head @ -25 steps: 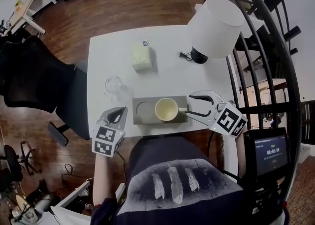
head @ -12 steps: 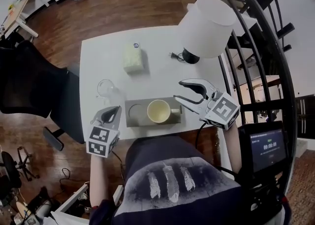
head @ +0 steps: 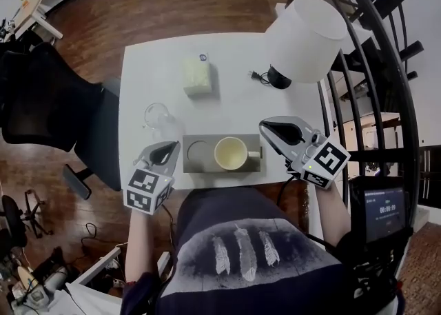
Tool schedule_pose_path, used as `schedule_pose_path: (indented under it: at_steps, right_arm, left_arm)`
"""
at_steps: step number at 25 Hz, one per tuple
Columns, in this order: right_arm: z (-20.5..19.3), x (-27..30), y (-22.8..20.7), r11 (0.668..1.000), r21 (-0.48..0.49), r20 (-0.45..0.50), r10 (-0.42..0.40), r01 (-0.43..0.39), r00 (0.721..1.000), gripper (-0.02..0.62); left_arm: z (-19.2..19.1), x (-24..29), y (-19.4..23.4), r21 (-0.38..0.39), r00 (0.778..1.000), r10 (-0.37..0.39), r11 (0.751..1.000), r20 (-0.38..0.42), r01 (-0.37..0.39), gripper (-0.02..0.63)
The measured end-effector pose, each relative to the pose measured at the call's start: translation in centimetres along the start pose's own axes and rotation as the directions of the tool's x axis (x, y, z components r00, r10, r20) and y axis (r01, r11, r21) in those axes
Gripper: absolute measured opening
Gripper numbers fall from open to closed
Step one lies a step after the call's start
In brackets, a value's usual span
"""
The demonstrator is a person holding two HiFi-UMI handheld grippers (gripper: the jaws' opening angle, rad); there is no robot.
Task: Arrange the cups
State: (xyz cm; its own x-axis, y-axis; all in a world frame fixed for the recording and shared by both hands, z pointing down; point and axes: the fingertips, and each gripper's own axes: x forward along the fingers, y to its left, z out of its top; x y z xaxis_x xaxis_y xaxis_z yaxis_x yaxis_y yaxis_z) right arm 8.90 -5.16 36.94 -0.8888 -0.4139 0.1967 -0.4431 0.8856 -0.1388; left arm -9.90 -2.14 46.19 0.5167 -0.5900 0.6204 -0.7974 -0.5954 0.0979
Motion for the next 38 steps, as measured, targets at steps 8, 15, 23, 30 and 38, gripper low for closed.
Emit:
schedule_pose_path:
  at_steps: [8, 15, 23, 30, 38]
  right_arm:
    - [-1.0, 0.6, 0.2, 1.000, -0.001, -0.038, 0.015, -0.015, 0.999, 0.003]
    - [-1.7, 0.7, 0.7, 1.000, 0.013, -0.063, 0.027, -0.026, 0.998, 0.003]
    - [-2.8, 1.6, 1.2, 0.999, -0.007, -0.086, 0.050, -0.051, 0.995, 0.003]
    - [-2.3, 1.7, 1.3, 0.999, 0.004, -0.086, 0.044, -0.044, 0.995, 0.003]
    - [-2.6, 2.0, 1.3, 0.999, 0.000, -0.099, 0.045, -0.045, 0.994, 0.003]
  left_arm:
    - [3.1, -1.1, -0.6, -0.030, 0.995, -0.041, 0.999, 0.095, 0.044, 0.015]
    - [3.5, -1.7, -0.8, 0.020, 0.995, -0.032, 0.999, 0.089, 0.031, 0.014]
    - [3.2, -2.0, 0.1, 0.011, 0.993, -0.004, 1.000, 0.116, 0.002, 0.015]
    - [2.6, -2.2, 0.7, 0.076, 0.997, 0.023, 0.997, 0.075, -0.028, 0.015]
    - [1.5, -2.5, 2.0, 0.133, 0.998, 0.058, 0.989, 0.029, -0.061, 0.015]
